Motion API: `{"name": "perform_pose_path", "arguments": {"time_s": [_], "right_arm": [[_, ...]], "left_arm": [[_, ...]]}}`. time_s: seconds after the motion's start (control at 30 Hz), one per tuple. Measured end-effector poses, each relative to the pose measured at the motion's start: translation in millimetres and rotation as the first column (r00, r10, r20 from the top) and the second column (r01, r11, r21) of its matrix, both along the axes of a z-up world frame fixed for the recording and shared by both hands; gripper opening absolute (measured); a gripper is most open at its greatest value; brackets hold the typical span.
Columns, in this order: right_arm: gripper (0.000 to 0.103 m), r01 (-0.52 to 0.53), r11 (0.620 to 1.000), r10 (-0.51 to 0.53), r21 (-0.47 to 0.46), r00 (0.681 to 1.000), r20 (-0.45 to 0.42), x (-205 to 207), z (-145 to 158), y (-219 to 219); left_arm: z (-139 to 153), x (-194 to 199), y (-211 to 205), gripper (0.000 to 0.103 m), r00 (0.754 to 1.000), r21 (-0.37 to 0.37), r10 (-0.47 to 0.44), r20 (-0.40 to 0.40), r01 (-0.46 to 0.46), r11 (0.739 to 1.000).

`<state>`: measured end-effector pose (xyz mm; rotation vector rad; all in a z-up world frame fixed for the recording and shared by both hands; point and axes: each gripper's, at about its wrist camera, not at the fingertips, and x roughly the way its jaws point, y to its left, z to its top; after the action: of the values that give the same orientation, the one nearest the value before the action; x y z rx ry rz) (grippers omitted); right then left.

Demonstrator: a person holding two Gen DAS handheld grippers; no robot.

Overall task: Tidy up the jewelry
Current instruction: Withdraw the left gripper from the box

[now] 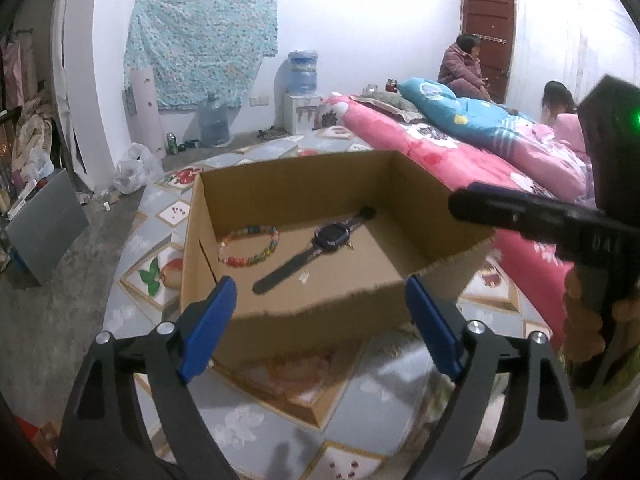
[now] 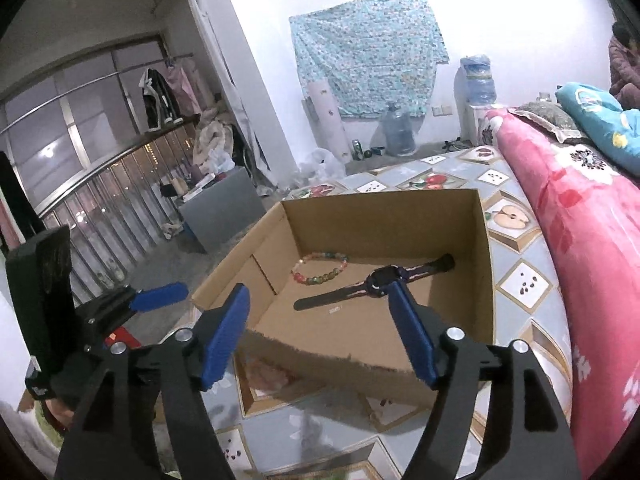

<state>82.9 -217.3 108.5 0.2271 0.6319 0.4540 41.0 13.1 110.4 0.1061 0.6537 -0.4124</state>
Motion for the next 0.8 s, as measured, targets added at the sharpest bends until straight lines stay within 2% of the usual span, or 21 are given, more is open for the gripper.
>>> {"name": "perform_pose_path", "arguments": {"time_s": [0.23,0.37,0.53,0.67,0.8], "right_arm": [[0.083,0.011,0.999,-0.012,-0.049,1.000,-0.007,-17.7,0.1,0.4],[0.089,0.031,0.993,-0.034,-0.117,0.999,-0.019,-25.3,-3.0,0.9],[0.096,0.057,0.968,-0.067,-0.245,0.997,-0.032,-37.7,-10.8,1.3],[0.097,0.085,0.932,-0.099,-0.352,0.995,-0.023,-47.3,-19.5,2.1],[0.097,0.083,0.921,-0.111,-0.380,0.992,-0.053,-50.6,-31.7,-1.5]], "left_arm": [[-19.2,-17.3,0.5,0.088,0.999,0.021,-0.006,-0.043,0.007,1.000],[-28.3,-20.9,-1.6,0.089,0.998,0.033,-0.010,-0.058,0.012,0.999],[-37.3,-20.9,-4.1,0.090,0.997,0.043,-0.009,-0.077,0.012,0.999],[-44.3,-18.9,-6.0,0.090,0.996,0.058,-0.009,-0.092,0.015,0.998],[-48.4,-16.2,-5.9,0.090,0.995,0.059,-0.005,-0.098,0.011,0.998]]}}
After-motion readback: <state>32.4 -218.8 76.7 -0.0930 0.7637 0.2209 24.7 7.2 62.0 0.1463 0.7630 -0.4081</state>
